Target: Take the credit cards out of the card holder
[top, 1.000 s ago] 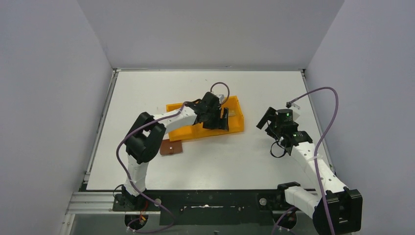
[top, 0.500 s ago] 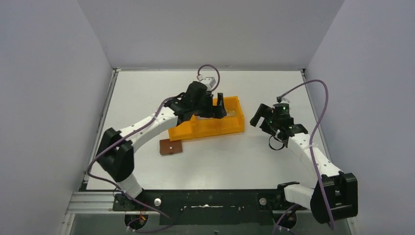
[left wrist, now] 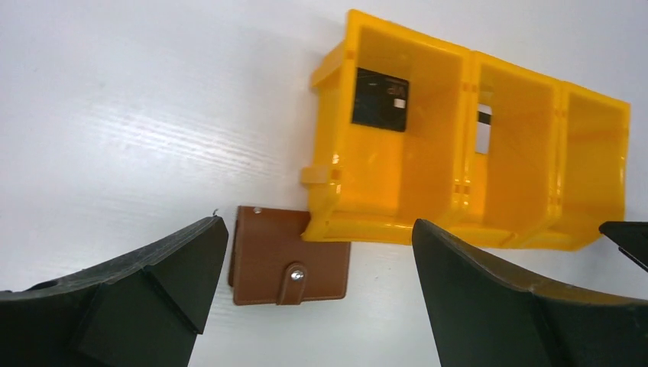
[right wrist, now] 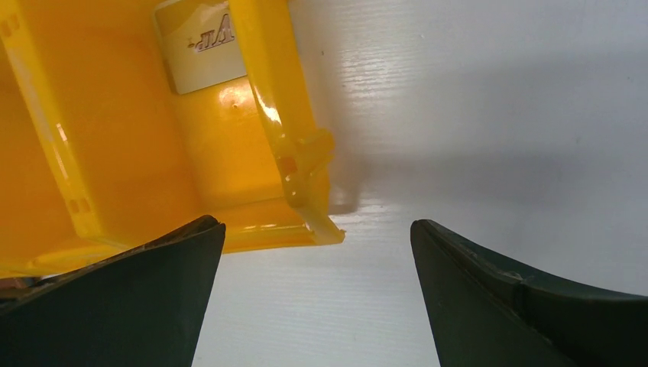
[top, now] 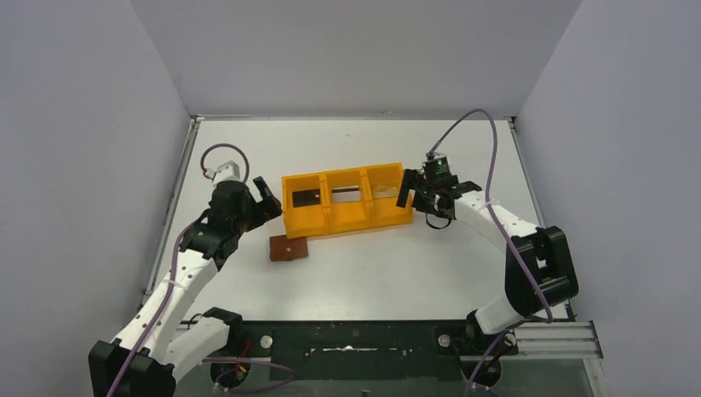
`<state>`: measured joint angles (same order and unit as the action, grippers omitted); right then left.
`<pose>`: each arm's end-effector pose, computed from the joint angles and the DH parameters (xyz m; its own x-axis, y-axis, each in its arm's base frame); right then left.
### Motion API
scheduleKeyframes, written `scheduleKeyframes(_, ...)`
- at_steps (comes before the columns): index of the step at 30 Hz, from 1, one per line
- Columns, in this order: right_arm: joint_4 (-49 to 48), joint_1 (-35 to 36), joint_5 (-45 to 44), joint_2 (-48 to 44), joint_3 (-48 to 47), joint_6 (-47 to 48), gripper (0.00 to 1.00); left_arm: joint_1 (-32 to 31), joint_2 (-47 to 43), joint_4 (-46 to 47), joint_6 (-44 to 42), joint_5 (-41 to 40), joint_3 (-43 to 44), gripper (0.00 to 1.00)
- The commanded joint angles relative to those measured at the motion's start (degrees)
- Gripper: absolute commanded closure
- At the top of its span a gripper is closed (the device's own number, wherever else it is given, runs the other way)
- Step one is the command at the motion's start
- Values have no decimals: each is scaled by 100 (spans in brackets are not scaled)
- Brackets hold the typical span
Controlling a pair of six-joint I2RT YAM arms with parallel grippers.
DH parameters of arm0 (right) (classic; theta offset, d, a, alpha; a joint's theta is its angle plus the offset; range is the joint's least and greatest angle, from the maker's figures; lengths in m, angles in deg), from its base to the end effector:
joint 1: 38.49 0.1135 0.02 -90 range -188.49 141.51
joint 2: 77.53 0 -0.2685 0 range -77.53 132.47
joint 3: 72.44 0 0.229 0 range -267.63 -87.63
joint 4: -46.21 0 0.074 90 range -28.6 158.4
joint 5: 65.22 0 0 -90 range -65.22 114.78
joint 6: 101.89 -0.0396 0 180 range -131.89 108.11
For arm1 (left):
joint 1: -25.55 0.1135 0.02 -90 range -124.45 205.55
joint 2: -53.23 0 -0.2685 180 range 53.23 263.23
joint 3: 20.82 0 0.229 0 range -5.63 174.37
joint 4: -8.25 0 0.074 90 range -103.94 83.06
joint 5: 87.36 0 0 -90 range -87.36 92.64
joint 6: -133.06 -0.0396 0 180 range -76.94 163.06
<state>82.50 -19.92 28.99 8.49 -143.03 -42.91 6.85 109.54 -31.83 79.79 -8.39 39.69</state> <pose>0.2763 0.0959 0.2313 -0.8236 0.2655 -0.5012 0.0743 0.9266 0.3686 0.1833 -0.0540 0.2875 -0.5453 -0.4351 -0.7164 -0.1975 0.8973 -0.3947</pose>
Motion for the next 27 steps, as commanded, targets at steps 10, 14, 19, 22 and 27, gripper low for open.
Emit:
scheduleKeyframes(10,379,497,-1132,977,-443,2,2,488,-222,218,1060,262,-1521,6)
scheduleKeyframes(14,374,633,-1264,746,-113,-180,2,523,-206,354,1147,215,-1640,6)
scheduleKeyframes(19,324,674,-1338,373,212,-321,2,539,-126,664,1164,364,-1841,7)
scheduleKeyframes(22,319,675,-1300,157,228,-283,2,535,23,917,1127,604,-1932,11)
scheduleKeyframes(27,359,679,-1255,-223,129,-246,2,538,389,1212,1102,892,-1998,20)
